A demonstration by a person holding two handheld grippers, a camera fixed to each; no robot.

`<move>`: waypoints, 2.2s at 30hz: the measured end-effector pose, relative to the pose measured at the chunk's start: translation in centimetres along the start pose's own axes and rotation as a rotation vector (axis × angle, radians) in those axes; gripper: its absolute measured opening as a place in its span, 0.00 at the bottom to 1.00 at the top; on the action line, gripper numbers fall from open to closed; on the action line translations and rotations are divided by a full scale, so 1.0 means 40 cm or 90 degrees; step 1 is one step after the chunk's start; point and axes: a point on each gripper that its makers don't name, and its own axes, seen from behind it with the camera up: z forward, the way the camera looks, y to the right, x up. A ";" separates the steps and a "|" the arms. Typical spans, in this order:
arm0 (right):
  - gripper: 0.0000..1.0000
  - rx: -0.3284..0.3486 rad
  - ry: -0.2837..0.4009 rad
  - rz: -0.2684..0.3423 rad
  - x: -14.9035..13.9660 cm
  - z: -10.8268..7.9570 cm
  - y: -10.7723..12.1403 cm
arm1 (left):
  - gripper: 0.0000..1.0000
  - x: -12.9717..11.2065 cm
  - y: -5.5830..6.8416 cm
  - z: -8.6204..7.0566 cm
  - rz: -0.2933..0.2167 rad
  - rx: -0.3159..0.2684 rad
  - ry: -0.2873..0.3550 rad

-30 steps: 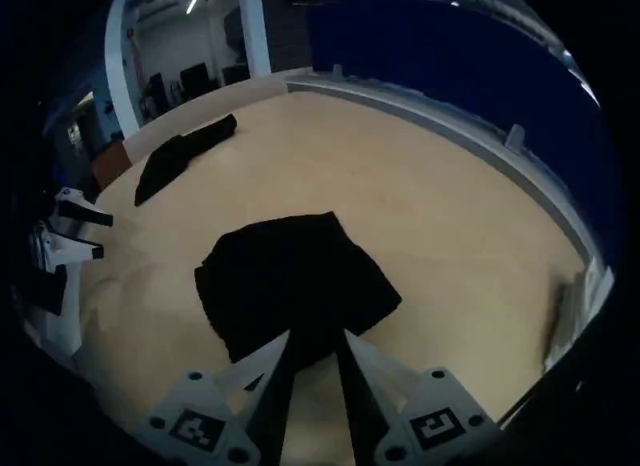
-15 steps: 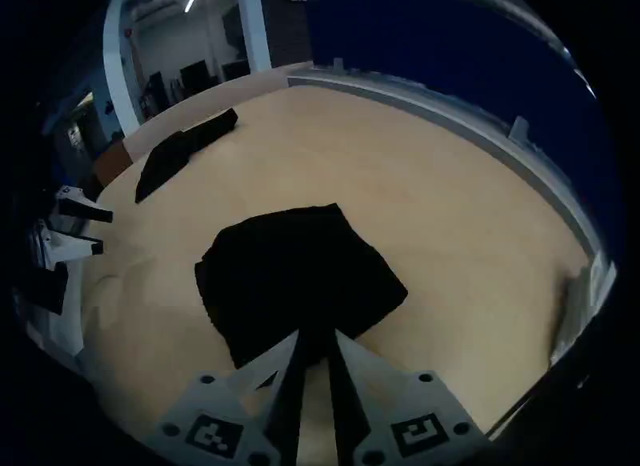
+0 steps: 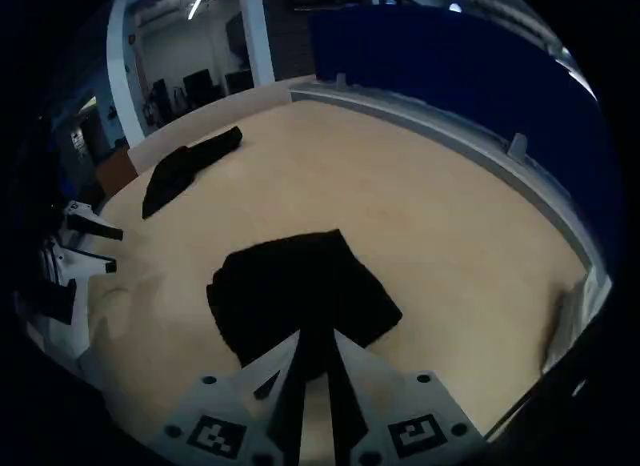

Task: Fold towel

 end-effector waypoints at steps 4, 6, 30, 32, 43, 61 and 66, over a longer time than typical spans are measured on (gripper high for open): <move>0.14 0.000 0.016 -0.008 0.067 0.011 0.003 | 0.90 0.001 0.000 -0.001 -0.004 0.000 0.000; 0.14 0.000 0.021 -0.013 0.096 0.022 0.005 | 0.90 0.002 0.000 -0.002 -0.007 -0.001 0.001; 0.50 -0.012 -0.014 -0.057 0.178 0.166 -0.007 | 0.90 -0.021 -0.050 -0.017 -0.029 0.015 0.000; 0.50 -0.012 -0.010 -0.057 0.177 0.154 -0.010 | 0.90 -0.019 -0.048 -0.017 -0.027 0.014 0.000; 0.71 -0.019 0.001 -0.053 0.130 0.079 -0.022 | 0.90 -0.004 -0.035 -0.013 -0.020 0.010 0.001; 0.98 -0.043 0.017 -0.015 -0.003 -0.041 -0.076 | 0.90 0.005 -0.008 -0.010 -0.010 0.001 0.002; 0.98 -0.047 0.018 -0.002 -0.018 -0.050 -0.081 | 0.90 0.005 -0.007 -0.012 -0.009 0.002 0.002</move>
